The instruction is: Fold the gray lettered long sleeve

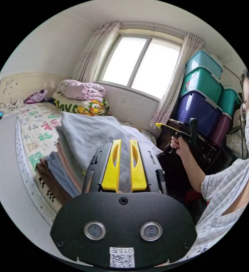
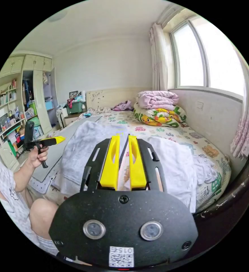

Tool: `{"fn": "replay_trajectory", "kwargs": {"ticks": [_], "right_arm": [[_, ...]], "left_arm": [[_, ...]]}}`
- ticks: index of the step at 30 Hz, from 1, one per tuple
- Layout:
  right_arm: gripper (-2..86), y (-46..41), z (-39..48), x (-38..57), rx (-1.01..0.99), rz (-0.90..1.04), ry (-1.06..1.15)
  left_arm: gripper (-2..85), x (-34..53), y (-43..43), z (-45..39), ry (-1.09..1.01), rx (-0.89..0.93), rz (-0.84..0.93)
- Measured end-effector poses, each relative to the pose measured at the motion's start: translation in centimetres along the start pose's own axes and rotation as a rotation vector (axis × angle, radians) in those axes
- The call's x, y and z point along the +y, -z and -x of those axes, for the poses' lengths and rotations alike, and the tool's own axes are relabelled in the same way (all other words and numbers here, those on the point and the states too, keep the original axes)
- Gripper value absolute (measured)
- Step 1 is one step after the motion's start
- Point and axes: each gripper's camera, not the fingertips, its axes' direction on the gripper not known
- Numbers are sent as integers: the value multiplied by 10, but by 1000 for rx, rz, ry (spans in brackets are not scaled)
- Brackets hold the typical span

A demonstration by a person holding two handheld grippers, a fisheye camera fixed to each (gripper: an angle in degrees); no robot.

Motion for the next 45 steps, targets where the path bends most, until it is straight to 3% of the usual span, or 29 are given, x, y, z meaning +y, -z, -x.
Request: {"fn": "replay_trajectory", "kwargs": {"ticks": [8, 11, 14, 20, 25, 33, 38, 45], "right_arm": [[91, 11, -42, 134, -336, 99, -483], [66, 24, -43, 130, -391, 84, -436], [26, 45, -35, 103, -309, 102, -309], [11, 62, -21, 52, -383, -4, -173], [15, 52, -11, 32, -265, 14, -62], [60, 30, -85, 89, -299, -1, -233], [76, 35, -151, 170, -318, -68, -432], [143, -16, -152, 175, -369, 18, -300]], "left_arm": [[122, 66, -26, -93, -116, 23, 181], [156, 59, -43, -135, -192, 37, 198], [176, 48, -60, -178, -307, 51, 210], [181, 33, -80, -218, -392, -194, 149], [115, 16, -56, -205, -346, -273, -20], [21, -2, -87, -155, -210, -96, 66], [10, 4, -76, -153, -212, -147, -5], [15, -5, -38, -112, -63, -67, -77]]}}
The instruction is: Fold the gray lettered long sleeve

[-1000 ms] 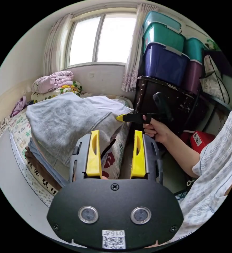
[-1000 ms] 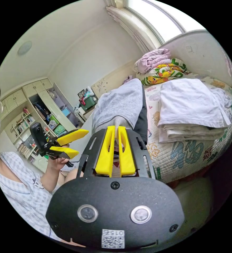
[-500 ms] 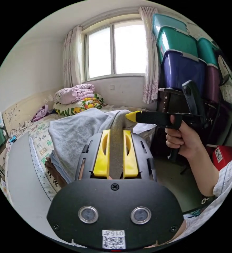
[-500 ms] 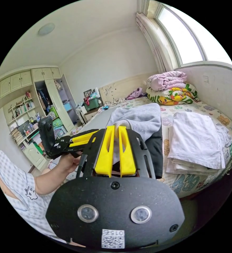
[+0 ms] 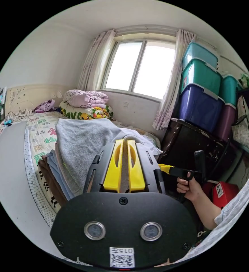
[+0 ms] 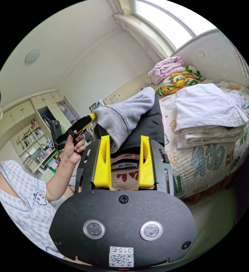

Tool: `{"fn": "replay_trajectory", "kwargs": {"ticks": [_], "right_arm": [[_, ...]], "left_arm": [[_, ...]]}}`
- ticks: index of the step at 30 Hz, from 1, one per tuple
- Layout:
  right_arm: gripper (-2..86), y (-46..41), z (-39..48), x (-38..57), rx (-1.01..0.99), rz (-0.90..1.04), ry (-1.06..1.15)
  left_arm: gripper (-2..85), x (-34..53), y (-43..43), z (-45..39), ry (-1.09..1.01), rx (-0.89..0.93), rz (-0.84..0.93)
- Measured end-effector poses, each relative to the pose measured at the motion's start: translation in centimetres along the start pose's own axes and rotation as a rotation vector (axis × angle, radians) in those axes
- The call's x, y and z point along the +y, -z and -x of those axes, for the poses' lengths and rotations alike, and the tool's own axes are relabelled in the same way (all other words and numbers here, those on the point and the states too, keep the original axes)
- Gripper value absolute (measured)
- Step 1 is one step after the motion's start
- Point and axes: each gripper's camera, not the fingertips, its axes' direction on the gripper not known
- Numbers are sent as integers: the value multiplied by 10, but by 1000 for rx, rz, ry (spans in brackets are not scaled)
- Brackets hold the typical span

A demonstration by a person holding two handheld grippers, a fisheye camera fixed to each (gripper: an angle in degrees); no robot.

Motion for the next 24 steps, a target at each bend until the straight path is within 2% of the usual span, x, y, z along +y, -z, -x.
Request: {"fn": "replay_trajectory", "kwargs": {"ticks": [3, 5, 8, 11, 14, 16, 19, 21, 24], "right_arm": [[156, -33, 10, -8, 68, 27, 110], [164, -46, 6, -8, 177, 29, 116], [163, -54, 8, -2, 331, 86, 148], [136, -53, 47, 15, 596, -32, 367], [90, -74, 66, 19, 449, 13, 529], [105, -128, 75, 22, 356, 162, 640], [143, -207, 72, 33, 367, 366, 730], [147, -243, 61, 38, 378, 462, 747], [136, -276, 36, 49, 530, 497, 793]], "left_arm": [[31, -3, -6, -7, -108, 53, 99], [45, 2, 9, -4, -101, 54, 95], [53, 30, 58, 28, 2, -60, 13], [55, 69, 85, 80, 156, -129, 79], [61, 108, 96, 126, 355, -80, 147], [62, 125, 104, 138, 420, -67, 120], [64, 135, 109, 147, 441, -95, 111], [75, 133, 106, 161, 476, -42, 108], [92, 130, 102, 181, 535, -13, 75]]}}
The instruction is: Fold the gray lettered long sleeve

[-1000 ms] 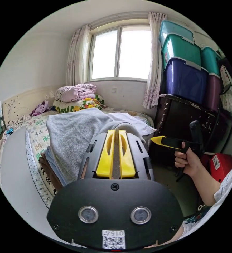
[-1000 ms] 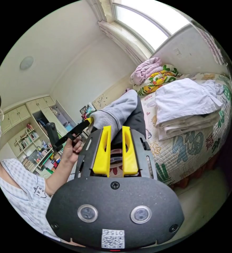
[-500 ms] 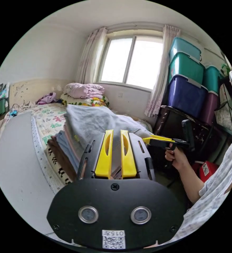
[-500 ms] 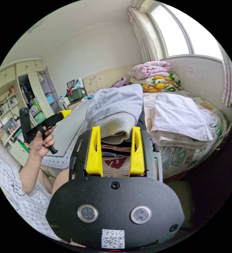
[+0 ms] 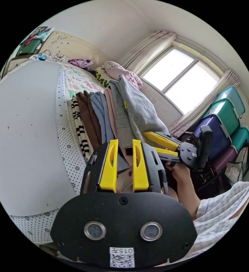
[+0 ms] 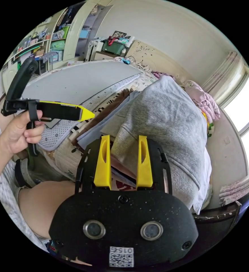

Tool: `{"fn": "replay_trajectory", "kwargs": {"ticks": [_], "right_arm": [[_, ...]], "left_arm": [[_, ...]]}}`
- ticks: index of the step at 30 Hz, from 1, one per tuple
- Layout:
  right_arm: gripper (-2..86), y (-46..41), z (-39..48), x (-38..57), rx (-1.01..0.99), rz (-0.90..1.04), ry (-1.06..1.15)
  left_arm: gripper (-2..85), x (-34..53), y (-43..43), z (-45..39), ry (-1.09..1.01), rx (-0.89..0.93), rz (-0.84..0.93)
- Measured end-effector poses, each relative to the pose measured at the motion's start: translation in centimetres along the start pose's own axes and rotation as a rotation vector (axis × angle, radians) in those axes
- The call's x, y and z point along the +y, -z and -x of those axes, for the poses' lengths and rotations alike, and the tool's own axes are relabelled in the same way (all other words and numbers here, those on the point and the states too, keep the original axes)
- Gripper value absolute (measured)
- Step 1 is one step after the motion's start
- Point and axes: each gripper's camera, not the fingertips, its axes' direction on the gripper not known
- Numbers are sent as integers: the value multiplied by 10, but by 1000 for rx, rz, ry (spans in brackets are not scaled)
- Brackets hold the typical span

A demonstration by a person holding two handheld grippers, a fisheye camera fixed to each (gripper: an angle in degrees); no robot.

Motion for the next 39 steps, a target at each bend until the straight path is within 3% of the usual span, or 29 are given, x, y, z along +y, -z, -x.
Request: {"fn": "replay_trajectory", "kwargs": {"ticks": [3, 5, 9, 12, 20, 23, 27, 30, 33, 35, 39], "right_arm": [[95, 1, -15, 13, 5, -25, 3], [52, 11, -54, 29, -132, -74, -102], [41, 29, -124, 65, -351, -184, -302], [35, 54, -161, 95, -368, -287, -392], [28, 84, -238, 145, -518, -415, -505], [24, 103, -264, 163, -554, -464, -507], [20, 143, -295, 173, -671, -599, -464], [17, 197, -309, 172, -614, -682, -370], [15, 243, -340, 190, -874, -894, -292], [15, 272, -349, 201, -1020, -1016, -204], [17, 292, -325, 195, -1144, -1031, -82]], "left_arm": [[126, -14, -18, 19, 55, 9, 25], [129, -21, -32, 27, 86, 82, 70], [111, -29, -26, 21, 67, 107, 97], [75, -30, 8, 13, 22, 19, 51], [56, -35, 43, 38, 71, 198, 77], [13, -34, 83, 32, 32, 255, 3], [-1, -49, 141, 23, -23, 499, -71], [-4, -51, 183, 13, -89, 682, -156], [-5, -45, 251, 6, -208, 907, -260], [-4, -35, 305, 0, -283, 964, -310], [-4, 9, 411, -2, -363, 958, -370]]}}
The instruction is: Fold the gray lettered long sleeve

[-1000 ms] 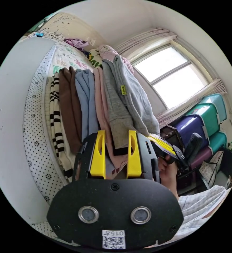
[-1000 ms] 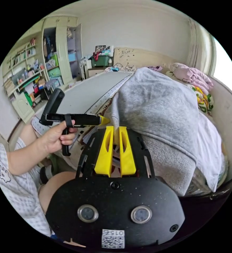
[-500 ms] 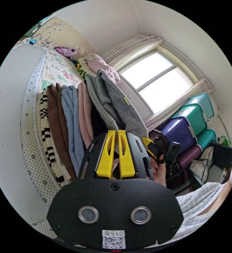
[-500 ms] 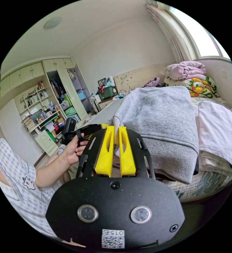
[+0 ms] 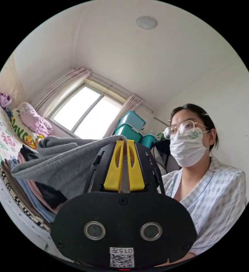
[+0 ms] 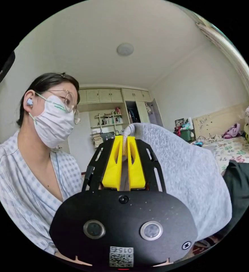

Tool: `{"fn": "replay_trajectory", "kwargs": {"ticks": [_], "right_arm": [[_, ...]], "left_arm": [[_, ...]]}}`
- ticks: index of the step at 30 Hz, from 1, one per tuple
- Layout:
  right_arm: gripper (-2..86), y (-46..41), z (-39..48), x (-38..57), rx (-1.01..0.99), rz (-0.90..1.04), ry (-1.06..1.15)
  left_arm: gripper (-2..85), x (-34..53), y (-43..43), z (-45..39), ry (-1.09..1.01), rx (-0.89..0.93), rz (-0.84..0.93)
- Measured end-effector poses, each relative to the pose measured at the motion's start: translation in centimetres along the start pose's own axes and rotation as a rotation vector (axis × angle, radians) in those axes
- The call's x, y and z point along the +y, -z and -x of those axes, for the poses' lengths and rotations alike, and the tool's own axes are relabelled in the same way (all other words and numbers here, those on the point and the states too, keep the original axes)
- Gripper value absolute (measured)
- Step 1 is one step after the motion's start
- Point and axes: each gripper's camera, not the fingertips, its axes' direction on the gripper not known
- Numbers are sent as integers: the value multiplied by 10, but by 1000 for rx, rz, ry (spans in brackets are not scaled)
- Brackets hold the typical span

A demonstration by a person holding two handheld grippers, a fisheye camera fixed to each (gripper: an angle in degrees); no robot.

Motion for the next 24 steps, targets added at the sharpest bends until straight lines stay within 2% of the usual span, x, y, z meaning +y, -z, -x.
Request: {"fn": "replay_trajectory", "kwargs": {"ticks": [3, 4, 7, 10, 13, 16, 18, 20, 22, 24], "right_arm": [[20, -20, -24, 23, -264, -105, -176], [18, -25, -46, 38, -351, -174, -314], [14, -42, -83, 58, -384, -227, -486], [12, -67, -100, 21, -291, -148, -421], [11, -104, -124, -57, -280, -132, -257], [11, -140, -167, -152, -205, -187, -156], [11, -136, -191, -198, -171, -287, -162], [11, -106, -204, -229, -126, -376, -103], [10, -77, -208, -228, -26, -367, -72], [10, -52, -215, -205, 101, -324, -98]], "left_arm": [[-4, 9, 41, -34, 77, -8, -37], [-4, 12, 51, -37, 105, -19, -58], [-4, 16, 98, -36, 230, 6, -133], [-5, -5, 139, -30, 289, 21, -223], [-5, -79, 157, -29, 200, 51, -224], [-5, -190, 177, -24, 76, 0, -233], [-5, -266, 214, -42, -27, -82, -288], [-5, -297, 246, -74, -114, -211, -282], [-5, -303, 283, -105, -140, -388, -278], [-5, -281, 338, -121, -73, -607, -283]]}}
